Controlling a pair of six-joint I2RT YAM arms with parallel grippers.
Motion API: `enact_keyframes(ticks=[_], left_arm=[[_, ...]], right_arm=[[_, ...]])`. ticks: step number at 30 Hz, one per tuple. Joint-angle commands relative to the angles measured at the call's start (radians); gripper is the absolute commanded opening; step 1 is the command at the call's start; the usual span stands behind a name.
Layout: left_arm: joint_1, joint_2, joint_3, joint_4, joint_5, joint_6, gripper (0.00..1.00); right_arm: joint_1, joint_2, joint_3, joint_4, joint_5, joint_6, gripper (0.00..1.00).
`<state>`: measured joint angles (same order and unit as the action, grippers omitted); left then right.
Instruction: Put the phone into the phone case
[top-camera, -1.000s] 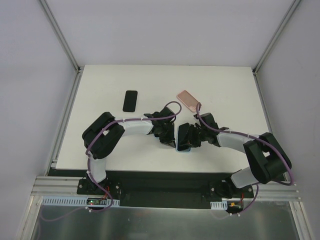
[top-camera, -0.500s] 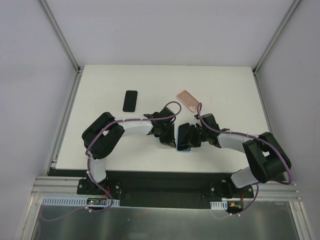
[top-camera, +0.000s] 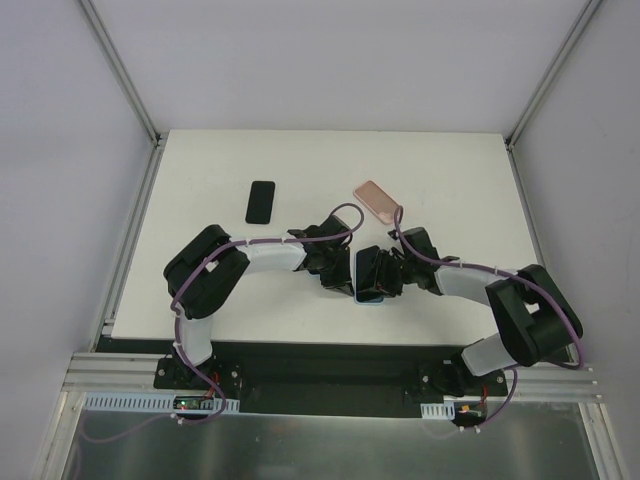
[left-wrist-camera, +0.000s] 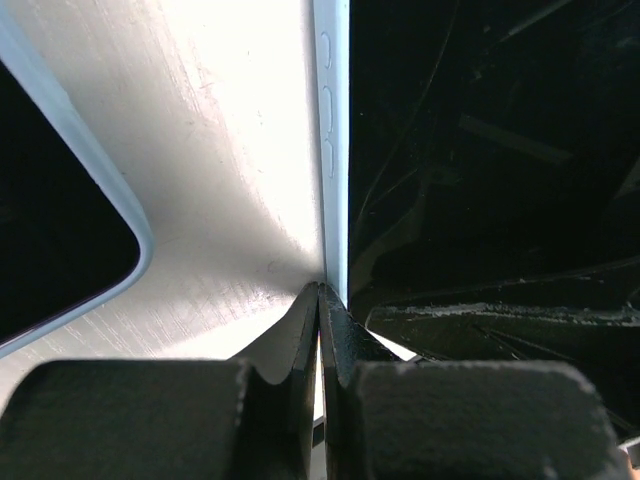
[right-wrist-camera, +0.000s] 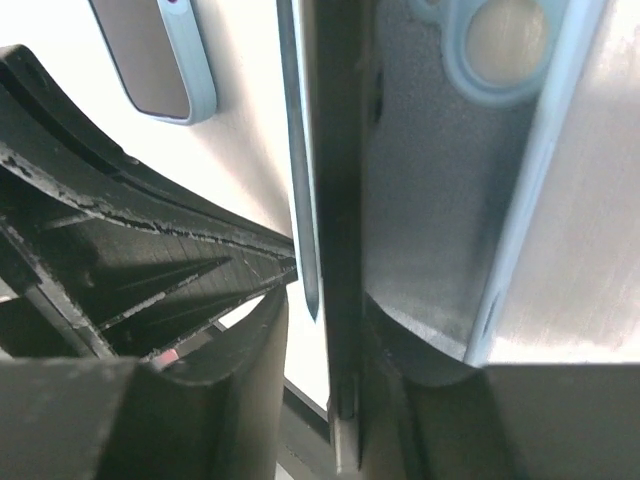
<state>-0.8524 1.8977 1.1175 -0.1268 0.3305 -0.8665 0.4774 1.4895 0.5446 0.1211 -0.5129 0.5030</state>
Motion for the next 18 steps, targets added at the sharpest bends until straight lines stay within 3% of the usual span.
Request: enact_keyframes(ticks=[1,10,18], left_arm=[[-0.013,-0.028,-0.001,0.042,0.002,-0.012,0.0],[-0.013,-0.038,-0.004,0.041,-0.007,-0.012,0.0],[-0.01,-0.061,-0.001,0.041,-0.01,-0.005,0.0]], right_arm=[[0.006,-0.064,0.051,-0.116,0.037,-0.055,0.34],[0.006,-0.166,0.12,-0.371,0.188,-0.129,0.46],[0.006,-0.239,0.138,-0.518,0.237,-0.155,0.49]])
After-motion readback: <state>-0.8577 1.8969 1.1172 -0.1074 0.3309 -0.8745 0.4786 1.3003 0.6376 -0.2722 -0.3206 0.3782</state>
